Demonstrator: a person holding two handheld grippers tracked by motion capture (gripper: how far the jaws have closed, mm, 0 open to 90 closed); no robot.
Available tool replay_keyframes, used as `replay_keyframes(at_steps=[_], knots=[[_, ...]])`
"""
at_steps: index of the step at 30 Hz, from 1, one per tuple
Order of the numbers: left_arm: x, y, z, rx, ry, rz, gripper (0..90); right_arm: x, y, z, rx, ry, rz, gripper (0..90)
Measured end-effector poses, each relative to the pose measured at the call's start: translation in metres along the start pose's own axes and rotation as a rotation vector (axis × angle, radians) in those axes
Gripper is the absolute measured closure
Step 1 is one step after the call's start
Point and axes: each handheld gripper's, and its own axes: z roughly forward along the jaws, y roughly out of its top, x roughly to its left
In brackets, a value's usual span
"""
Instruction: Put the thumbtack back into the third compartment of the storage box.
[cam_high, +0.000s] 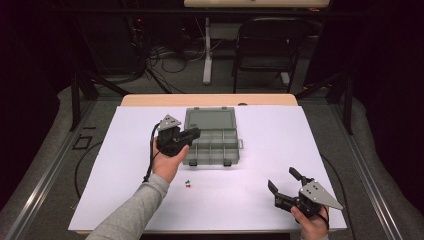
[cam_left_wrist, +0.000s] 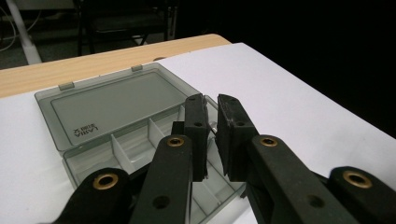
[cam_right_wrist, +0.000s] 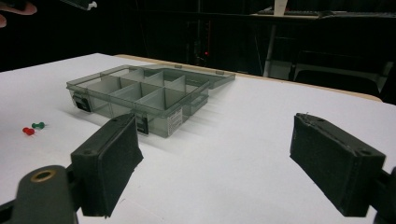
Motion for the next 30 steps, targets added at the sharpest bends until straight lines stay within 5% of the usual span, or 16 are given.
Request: replay_keyframes(at_steps=[13,22,30], knots=[[0.003,0.003,0.032,0.044,0.031,-0.002,82.7,-0.001,0.001,0.0,-0.002,-0.001,0.0,15.1],[0.011,-0.008,0.059,0.1,0.05,-0.043,82.7,-0.001,0.001,0.0,-0.001,0.0,-0.002,15.1],[0.01,-0.015,0.078,0.146,0.056,-0.038,82.8,-0.001,0.001,0.0,-0.001,0.003,-0.005,15.2]])
